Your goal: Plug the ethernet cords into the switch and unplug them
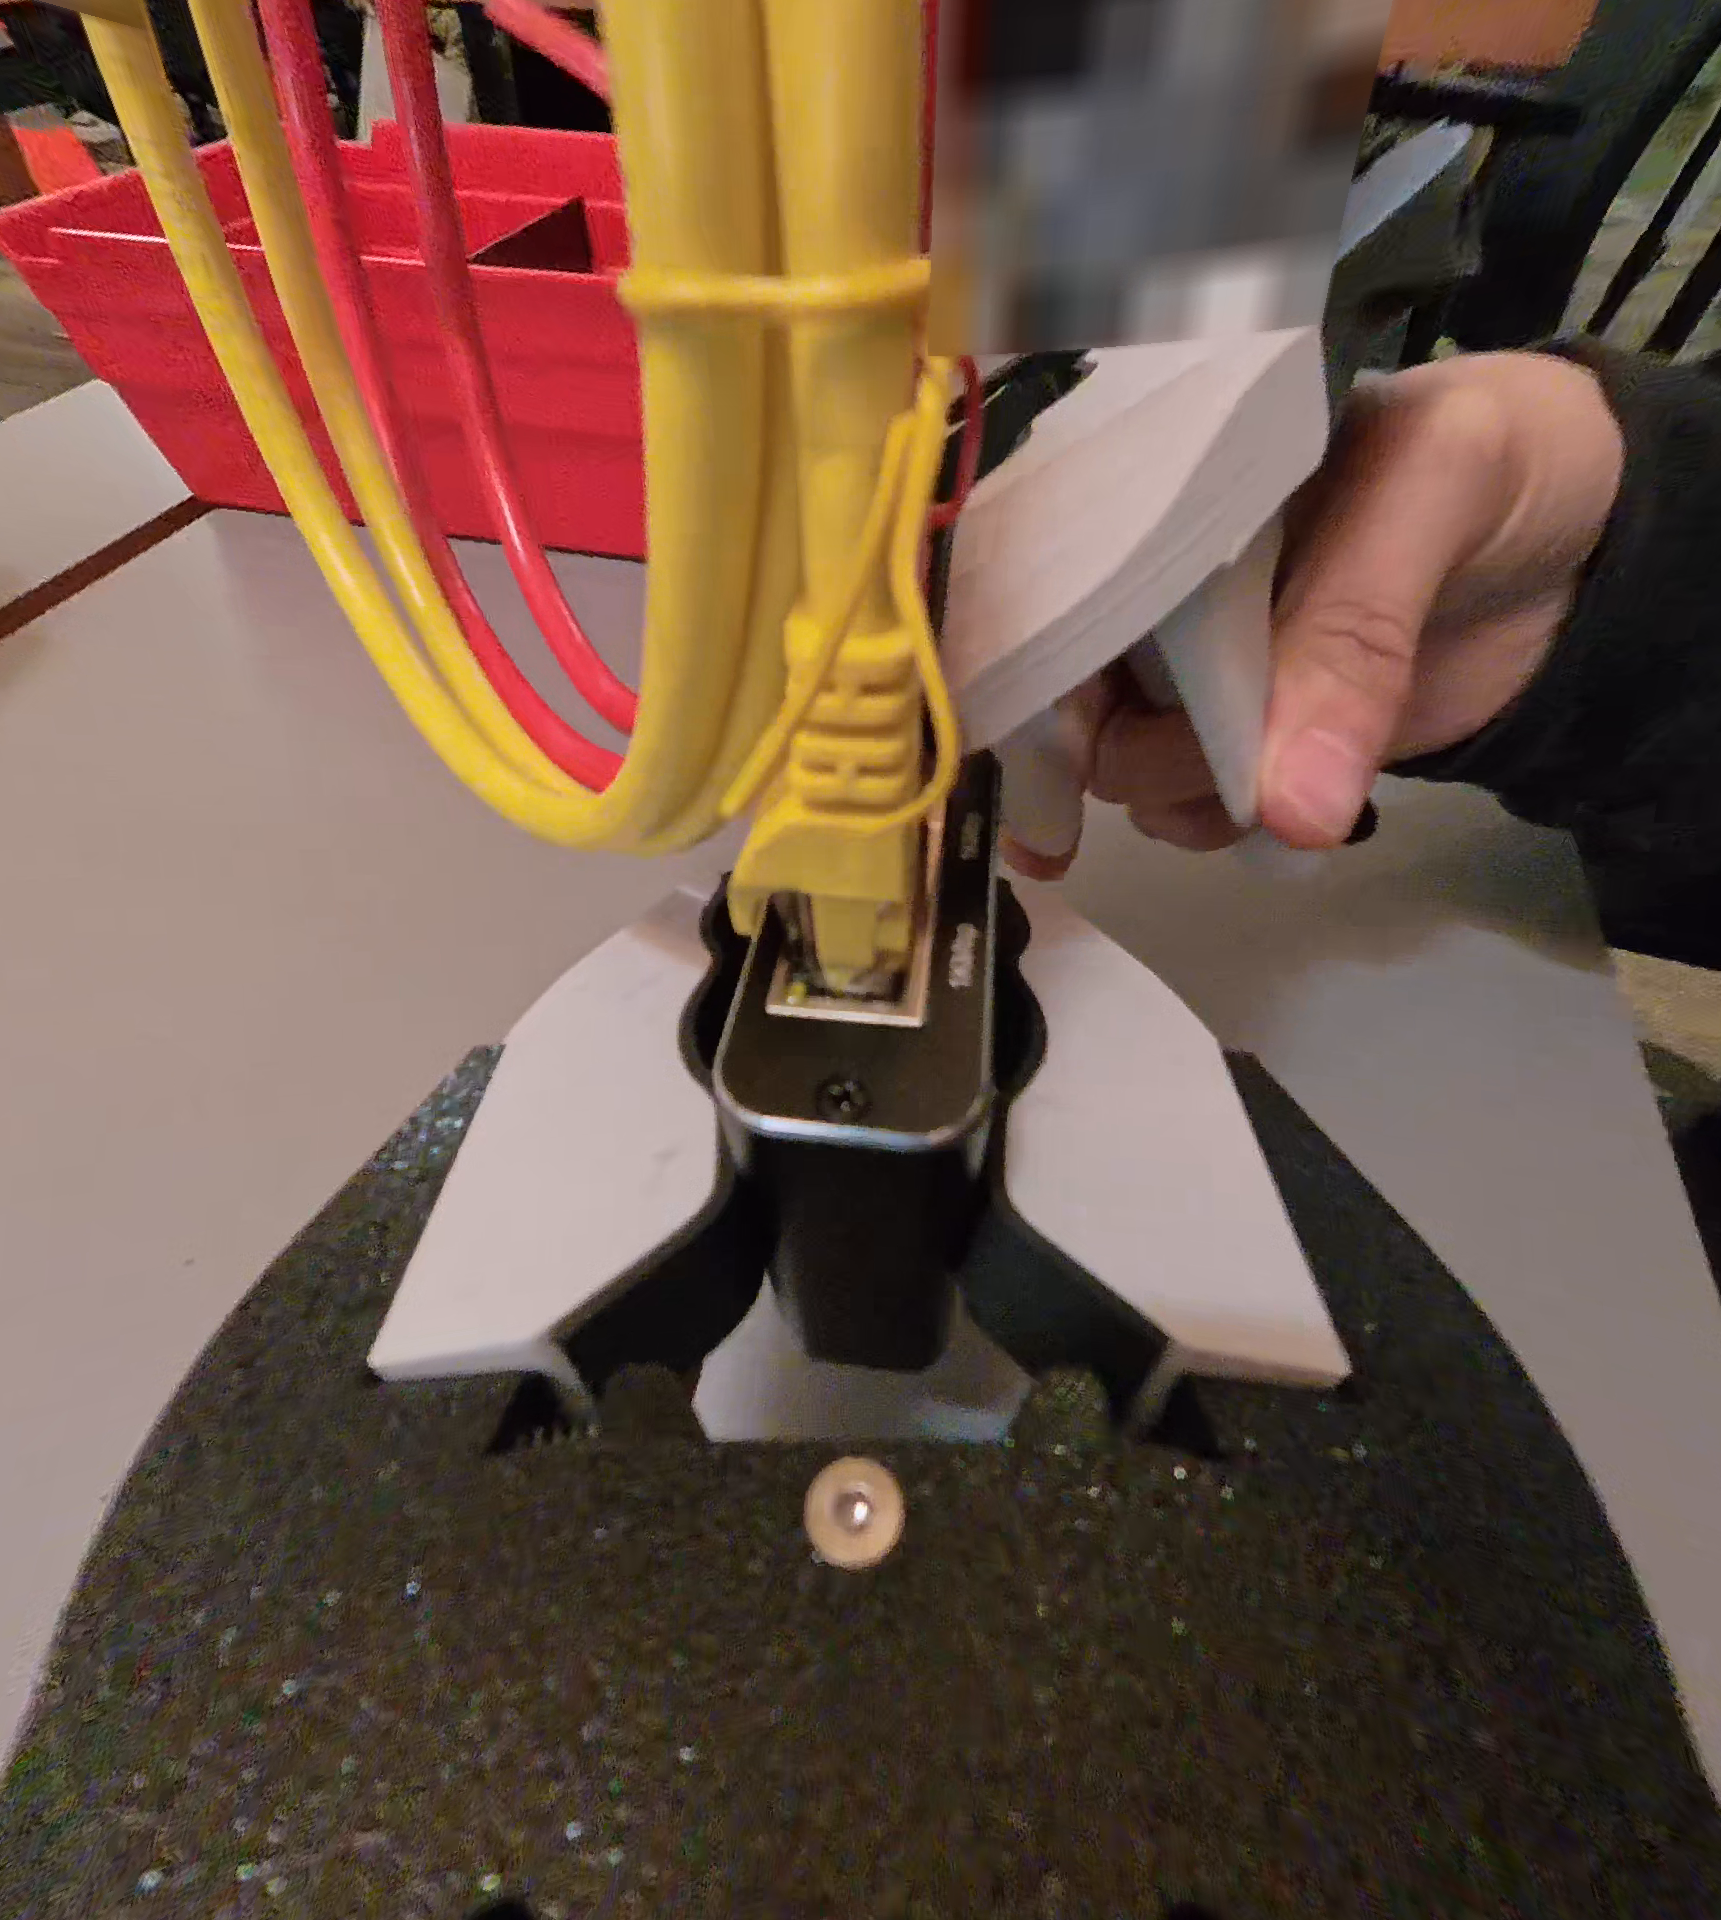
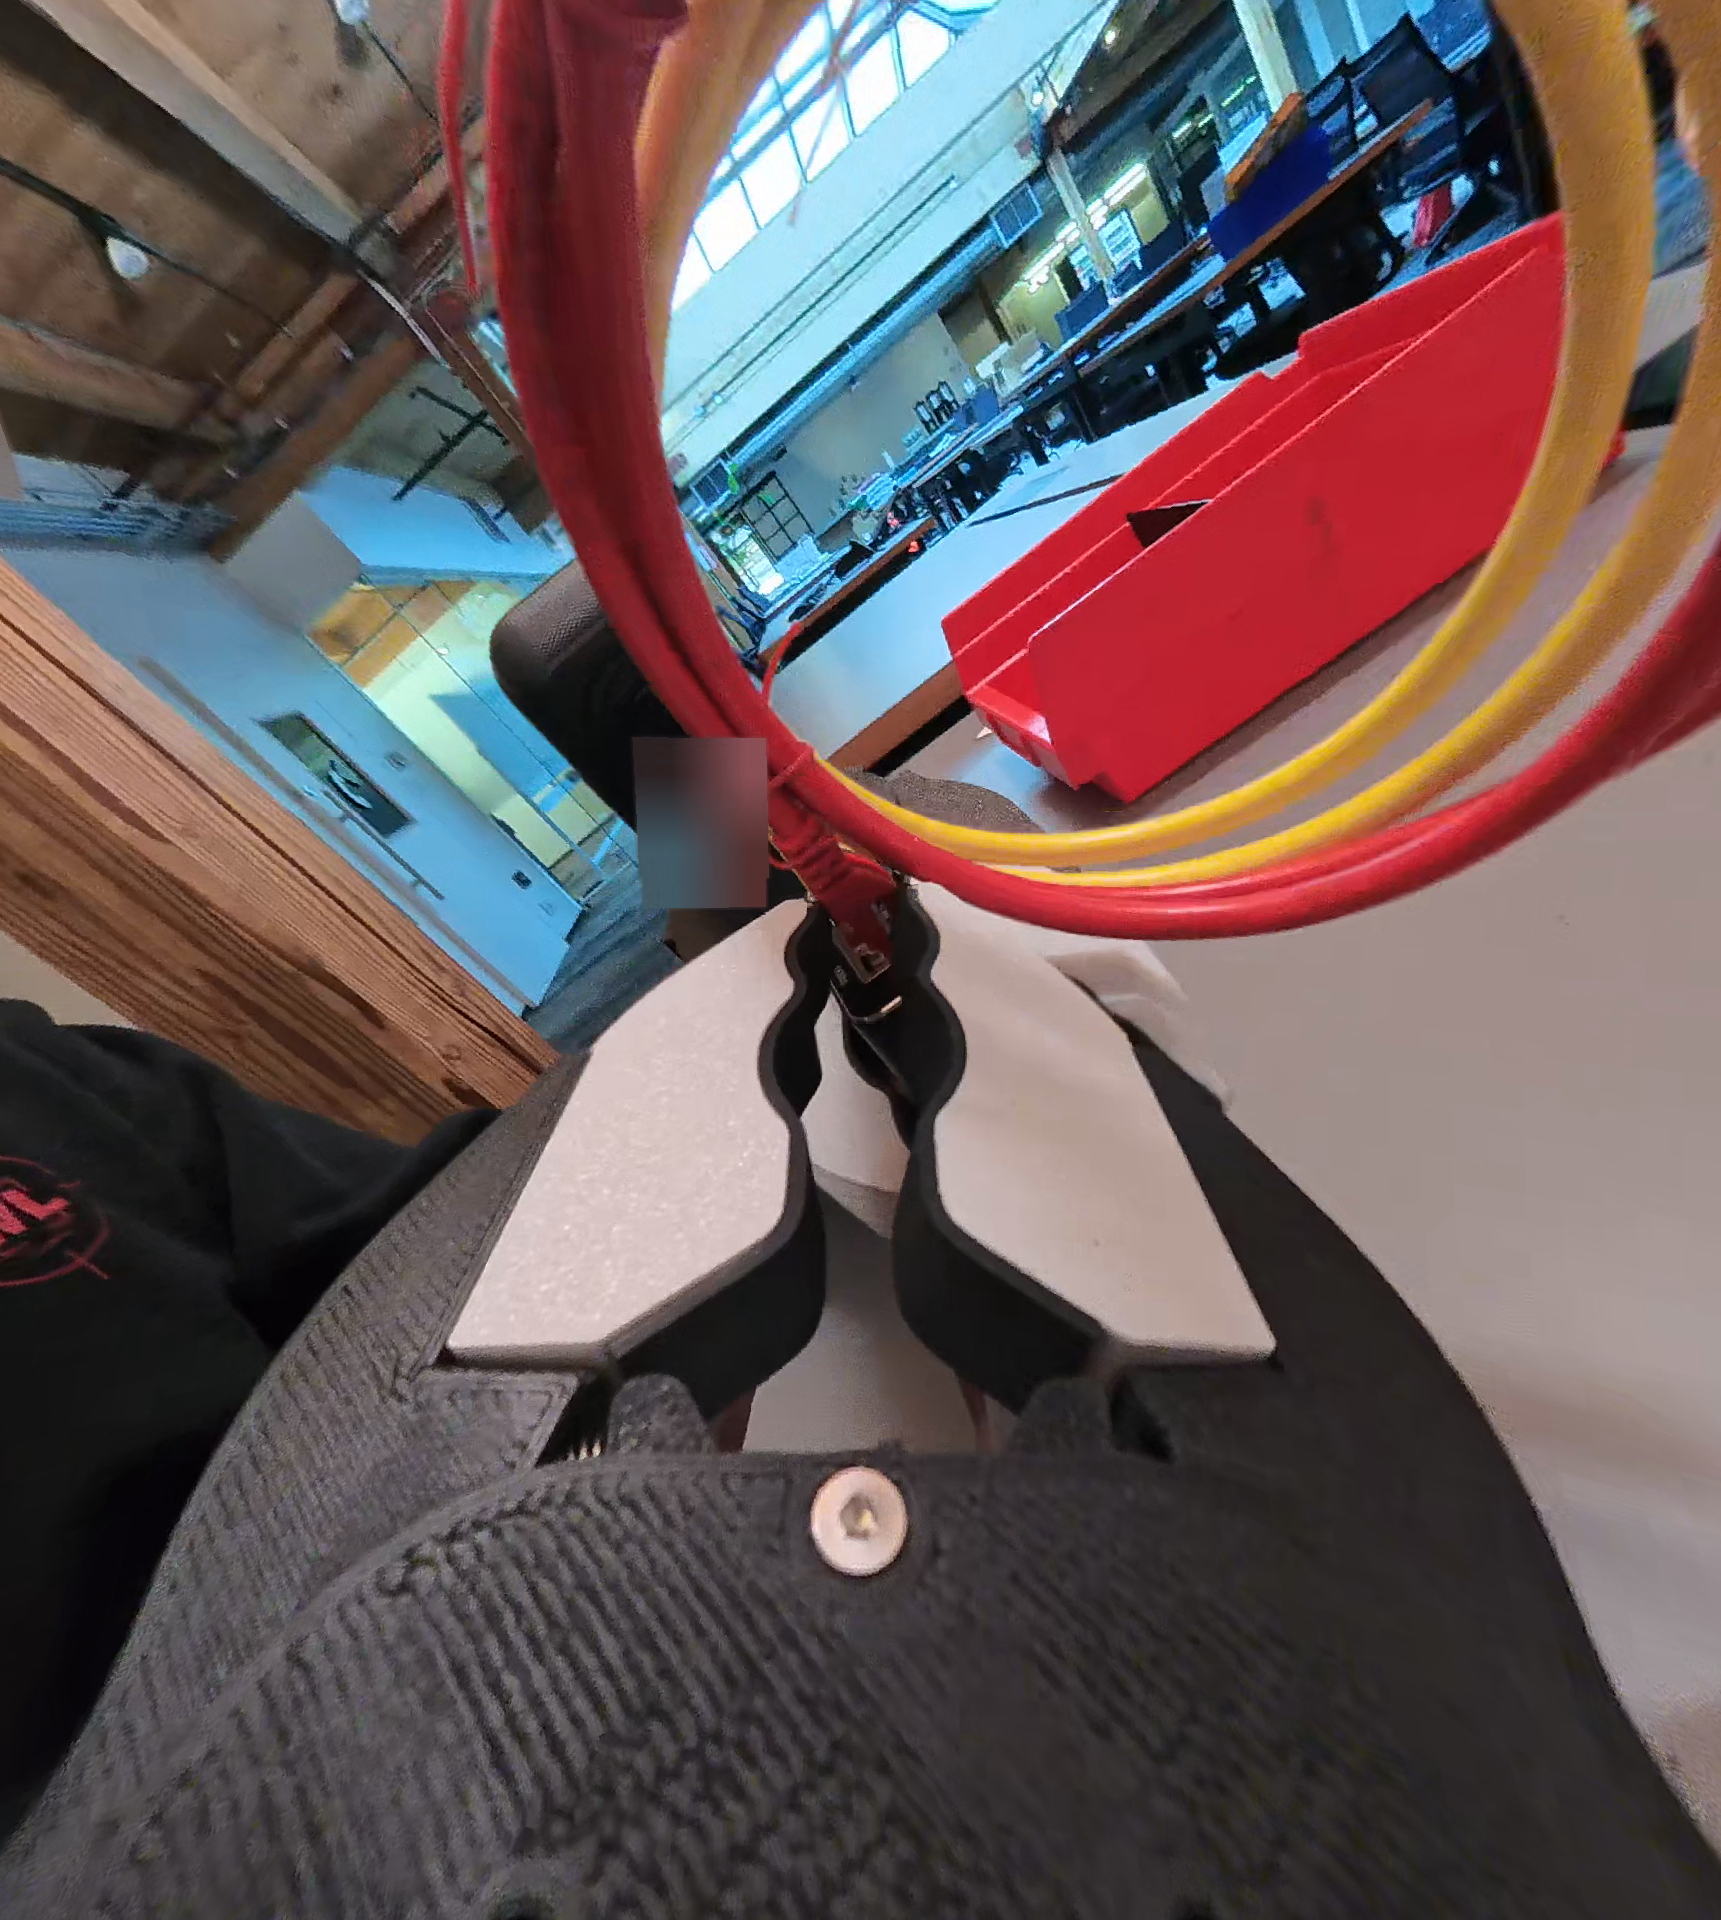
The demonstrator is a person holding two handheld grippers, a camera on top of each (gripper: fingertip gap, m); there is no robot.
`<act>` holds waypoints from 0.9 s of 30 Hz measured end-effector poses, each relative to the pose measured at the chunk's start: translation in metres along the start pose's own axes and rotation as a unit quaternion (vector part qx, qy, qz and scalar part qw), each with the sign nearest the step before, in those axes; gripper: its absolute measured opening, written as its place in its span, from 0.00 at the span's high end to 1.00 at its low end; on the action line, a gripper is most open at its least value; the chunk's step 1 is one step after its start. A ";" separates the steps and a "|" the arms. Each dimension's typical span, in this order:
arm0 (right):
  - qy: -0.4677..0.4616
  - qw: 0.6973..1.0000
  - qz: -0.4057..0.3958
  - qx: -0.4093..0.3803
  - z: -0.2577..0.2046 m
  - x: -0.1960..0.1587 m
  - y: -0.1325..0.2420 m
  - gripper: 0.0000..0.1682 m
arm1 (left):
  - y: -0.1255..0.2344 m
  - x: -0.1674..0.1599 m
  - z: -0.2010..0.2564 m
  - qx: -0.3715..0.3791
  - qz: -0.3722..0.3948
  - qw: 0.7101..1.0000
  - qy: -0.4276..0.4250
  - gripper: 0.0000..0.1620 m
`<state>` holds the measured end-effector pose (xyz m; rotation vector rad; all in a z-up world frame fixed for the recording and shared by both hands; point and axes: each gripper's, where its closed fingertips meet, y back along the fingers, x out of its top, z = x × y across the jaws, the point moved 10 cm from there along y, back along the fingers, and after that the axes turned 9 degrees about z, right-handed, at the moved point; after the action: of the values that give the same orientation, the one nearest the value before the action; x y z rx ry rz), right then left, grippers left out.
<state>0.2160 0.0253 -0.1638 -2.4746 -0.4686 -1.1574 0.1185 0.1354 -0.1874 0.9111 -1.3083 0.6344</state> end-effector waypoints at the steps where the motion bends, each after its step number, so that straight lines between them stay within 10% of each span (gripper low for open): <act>1: 0.003 1.000 -0.001 -0.001 -0.001 0.001 0.000 0.92 | -0.001 0.000 0.000 -0.012 0.004 1.000 0.013 0.71; 27: 0.207 0.976 -0.068 0.022 -0.025 0.015 -0.010 0.92 | 0.004 0.006 0.007 -0.084 0.086 0.992 0.033 0.72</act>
<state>0.2043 0.0252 -0.1355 -2.1081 -0.5380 -1.6477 0.1126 0.1315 -0.1801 0.6388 -1.3676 0.6715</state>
